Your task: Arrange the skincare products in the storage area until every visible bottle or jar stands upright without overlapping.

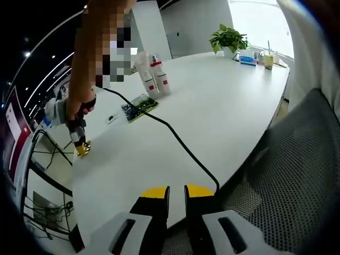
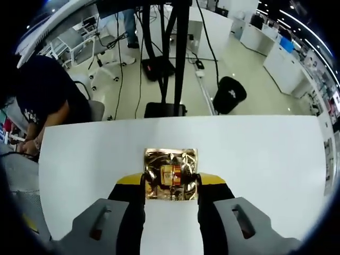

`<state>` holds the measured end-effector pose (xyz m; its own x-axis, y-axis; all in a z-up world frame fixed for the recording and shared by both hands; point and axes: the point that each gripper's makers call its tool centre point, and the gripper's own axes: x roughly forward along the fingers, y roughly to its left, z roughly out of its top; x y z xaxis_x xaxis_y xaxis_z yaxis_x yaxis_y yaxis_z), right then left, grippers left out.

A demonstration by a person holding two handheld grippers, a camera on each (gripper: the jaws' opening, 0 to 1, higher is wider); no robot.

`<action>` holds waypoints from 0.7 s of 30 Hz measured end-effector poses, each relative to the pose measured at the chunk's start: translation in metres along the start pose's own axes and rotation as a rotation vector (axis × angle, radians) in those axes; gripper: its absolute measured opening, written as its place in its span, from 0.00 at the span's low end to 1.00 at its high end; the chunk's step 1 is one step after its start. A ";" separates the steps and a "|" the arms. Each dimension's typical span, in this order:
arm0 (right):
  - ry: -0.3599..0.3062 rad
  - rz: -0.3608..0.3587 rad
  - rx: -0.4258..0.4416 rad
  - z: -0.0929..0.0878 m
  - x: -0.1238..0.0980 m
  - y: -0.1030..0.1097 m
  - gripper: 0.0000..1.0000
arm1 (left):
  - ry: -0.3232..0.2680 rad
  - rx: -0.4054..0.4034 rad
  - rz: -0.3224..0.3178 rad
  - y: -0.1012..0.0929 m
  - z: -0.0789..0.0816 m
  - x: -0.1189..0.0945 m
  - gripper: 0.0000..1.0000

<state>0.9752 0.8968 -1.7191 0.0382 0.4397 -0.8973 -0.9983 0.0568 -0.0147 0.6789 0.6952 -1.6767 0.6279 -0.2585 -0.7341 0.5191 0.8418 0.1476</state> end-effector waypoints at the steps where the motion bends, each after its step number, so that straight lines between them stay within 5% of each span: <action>1: 0.000 0.000 0.001 -0.001 -0.003 0.001 0.35 | 0.000 0.000 -0.001 0.000 0.000 0.000 0.12; 8: -0.004 -0.007 0.014 -0.011 -0.022 -0.004 0.35 | -0.001 0.004 -0.003 0.000 0.000 0.001 0.12; 21: 0.056 -0.013 0.030 -0.062 -0.048 -0.015 0.35 | -0.005 0.008 0.003 0.002 0.000 0.000 0.12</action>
<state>0.9857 0.8198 -1.7033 0.0477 0.3876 -0.9206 -0.9959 0.0893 -0.0139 0.6795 0.6966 -1.6763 0.6323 -0.2579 -0.7306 0.5218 0.8387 0.1556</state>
